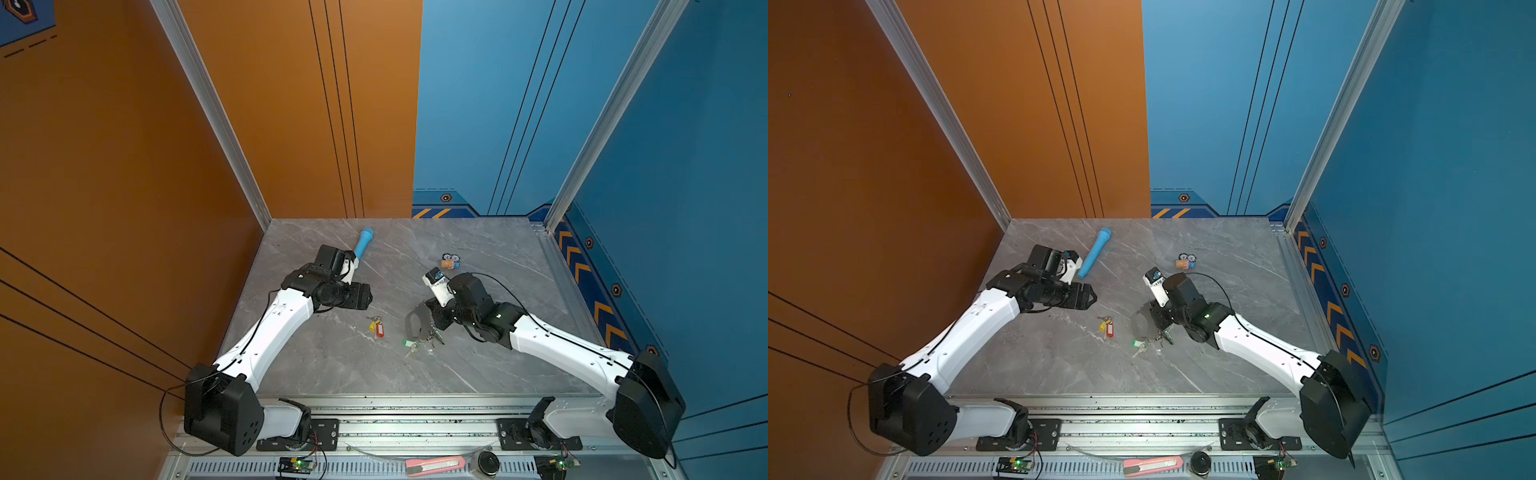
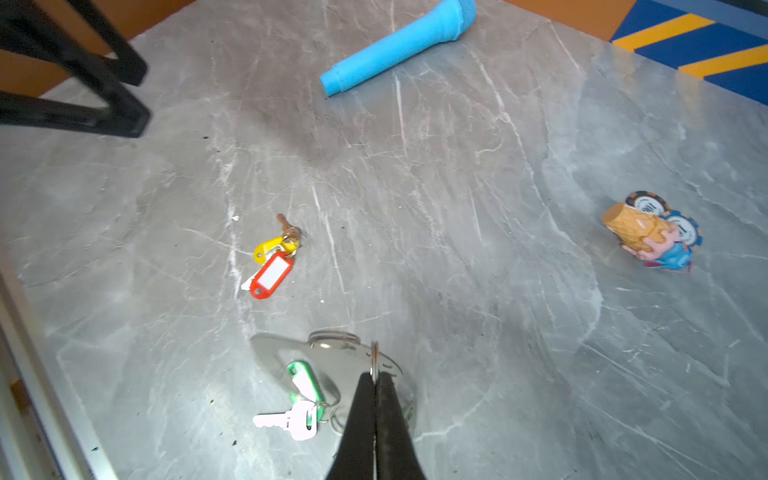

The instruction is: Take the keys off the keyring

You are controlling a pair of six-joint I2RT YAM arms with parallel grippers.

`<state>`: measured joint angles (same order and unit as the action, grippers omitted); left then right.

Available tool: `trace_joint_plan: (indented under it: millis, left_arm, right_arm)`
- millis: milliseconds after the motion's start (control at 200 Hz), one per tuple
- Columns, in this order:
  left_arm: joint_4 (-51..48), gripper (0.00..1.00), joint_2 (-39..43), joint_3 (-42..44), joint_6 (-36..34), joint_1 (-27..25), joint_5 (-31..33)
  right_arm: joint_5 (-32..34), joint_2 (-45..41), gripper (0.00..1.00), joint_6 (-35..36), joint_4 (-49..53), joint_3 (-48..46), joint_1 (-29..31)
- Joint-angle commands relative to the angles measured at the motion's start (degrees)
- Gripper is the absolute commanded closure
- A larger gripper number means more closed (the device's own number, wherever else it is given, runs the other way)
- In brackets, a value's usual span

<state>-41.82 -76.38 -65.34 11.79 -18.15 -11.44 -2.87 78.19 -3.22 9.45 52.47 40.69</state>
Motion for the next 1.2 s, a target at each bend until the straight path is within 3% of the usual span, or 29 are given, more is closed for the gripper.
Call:
trace_joint_plan:
  millis: [0,55,70,150,561,701,911,996,1196]
  left_arm:
    - [-0.3,0.15,1.9,0.3,-0.7,0.7,-1.8]
    - [-0.3,0.15,2.0,0.2,-0.7,0.7,-2.1]
    - [-0.3,0.08,2.0,0.1,-0.7,0.7,-2.3]
    - [0.1,0.05,2.1,-0.1,-0.5,0.6,-3.3]
    - [9.7,0.01,3.5,4.0,3.1,-0.7,-9.3]
    - [11.0,0.00,2.1,4.7,4.2,-1.0,-12.6]
    - [10.9,0.01,2.2,5.8,3.1,-0.9,-11.8]
    - [9.4,0.01,2.1,5.1,1.3,-0.2,-10.5]
    - [6.6,0.02,3.2,4.2,-7.9,2.7,-3.4]
  right_arm:
    - [2.6,4.0,1.00,-1.5,0.2,2.7,-2.8]
    - [2.2,6.4,1.00,-1.7,0.3,3.9,-3.6]
    - [1.9,7.1,1.00,-1.6,0.2,4.1,-3.8]
    - [1.0,10.6,1.00,-1.6,-0.4,5.0,-4.8]
    - [-0.6,24.1,0.98,-5.6,-3.6,10.9,-8.3]
    - [-2.6,27.0,0.83,-6.2,-1.9,12.9,-9.2]
    - [-3.3,27.2,0.74,-5.4,0.2,13.5,-9.7]
    - [-4.0,24.8,0.70,-5.3,0.7,12.8,-10.6]
    - [-9.6,14.4,0.47,-1.8,3.8,8.1,-14.4]
